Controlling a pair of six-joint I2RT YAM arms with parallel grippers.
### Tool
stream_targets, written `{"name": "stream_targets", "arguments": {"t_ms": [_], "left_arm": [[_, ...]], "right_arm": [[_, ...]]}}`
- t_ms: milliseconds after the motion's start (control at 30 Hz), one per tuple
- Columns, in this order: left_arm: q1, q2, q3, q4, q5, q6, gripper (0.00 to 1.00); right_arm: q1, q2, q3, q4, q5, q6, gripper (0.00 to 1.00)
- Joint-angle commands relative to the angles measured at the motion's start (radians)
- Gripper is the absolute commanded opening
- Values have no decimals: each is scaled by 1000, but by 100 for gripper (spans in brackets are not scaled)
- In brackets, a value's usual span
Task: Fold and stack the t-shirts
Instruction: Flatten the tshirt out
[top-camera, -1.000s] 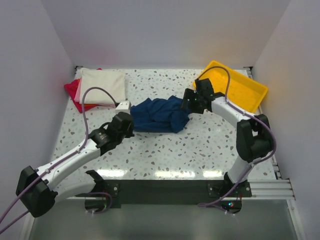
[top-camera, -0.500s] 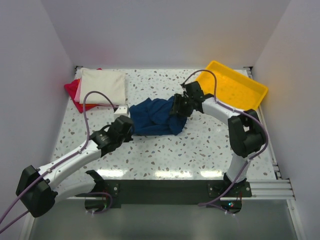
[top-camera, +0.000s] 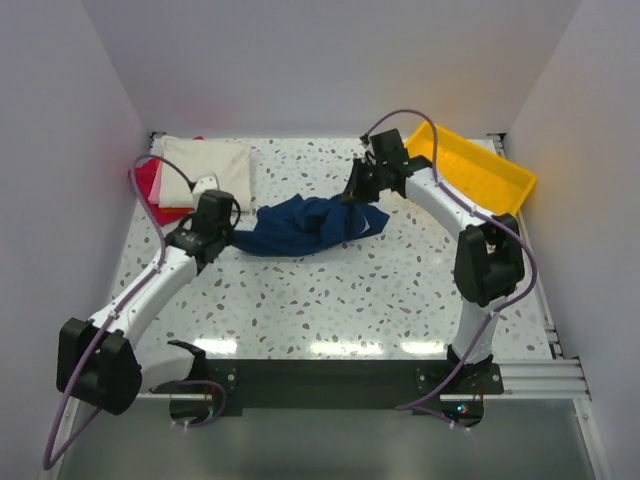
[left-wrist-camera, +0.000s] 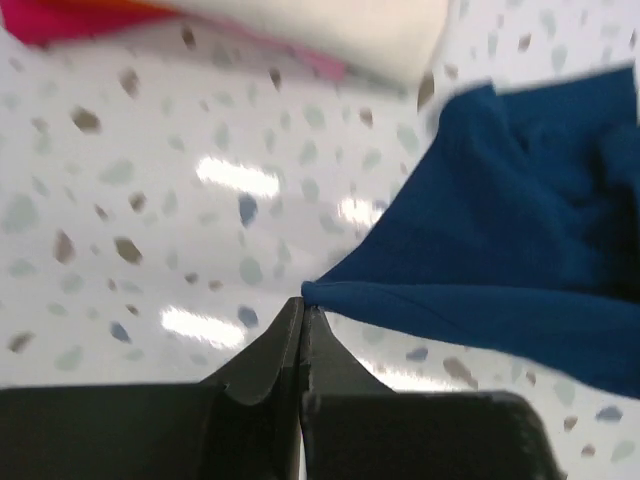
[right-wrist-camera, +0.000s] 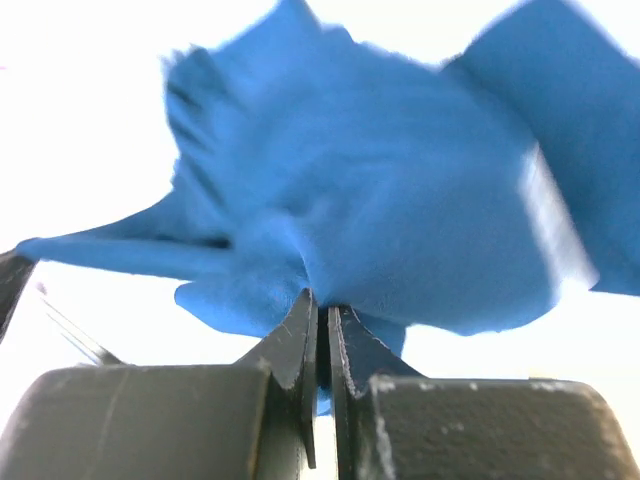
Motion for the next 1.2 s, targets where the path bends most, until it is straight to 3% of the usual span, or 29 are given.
{"name": "stream_targets", "arguments": {"t_ms": [0, 67, 167, 267, 300, 367, 400, 433, 500, 567, 633, 767, 1000, 1167], "left_arm": [[122, 39, 267, 133, -19, 151, 0], [164, 62, 415, 92, -63, 176, 0], [230, 18, 499, 75, -101, 210, 0], [247, -71, 489, 53, -166, 210, 0], [247, -95, 470, 47, -170, 185, 0], [247, -173, 377, 41, -125, 159, 0], [247, -198, 335, 41, -94, 133, 0], [247, -217, 289, 56, -9, 122, 0], [247, -241, 171, 58, 90, 77, 0], [246, -232, 57, 79, 252, 52, 0], [244, -224, -21, 125, 352, 27, 0], [242, -223, -147, 159, 385, 44, 0], [242, -208, -137, 144, 382, 98, 0], [242, -198, -141, 144, 385, 95, 0]], "right_arm": [[-78, -114, 254, -84, 6, -13, 0], [-97, -149, 322, -127, 21, -30, 0], [-114, -233, 379, -189, 62, -74, 0], [-114, -356, 295, -264, 124, -97, 0], [-114, -395, 199, -285, 160, -97, 1], [-114, -494, 73, -344, 200, -97, 16], [-114, -520, -61, -362, 225, -94, 29], [-114, -543, -122, -391, 280, -85, 36], [-112, -592, -268, -388, 300, -79, 48], [-112, -609, -329, -341, 303, -61, 54], [-114, -601, -375, -280, 300, -53, 58], [-109, -510, -348, -212, 209, -61, 59], [16, -304, -205, -134, 5, -152, 60], [130, -206, -170, -149, -14, -209, 60]]}}
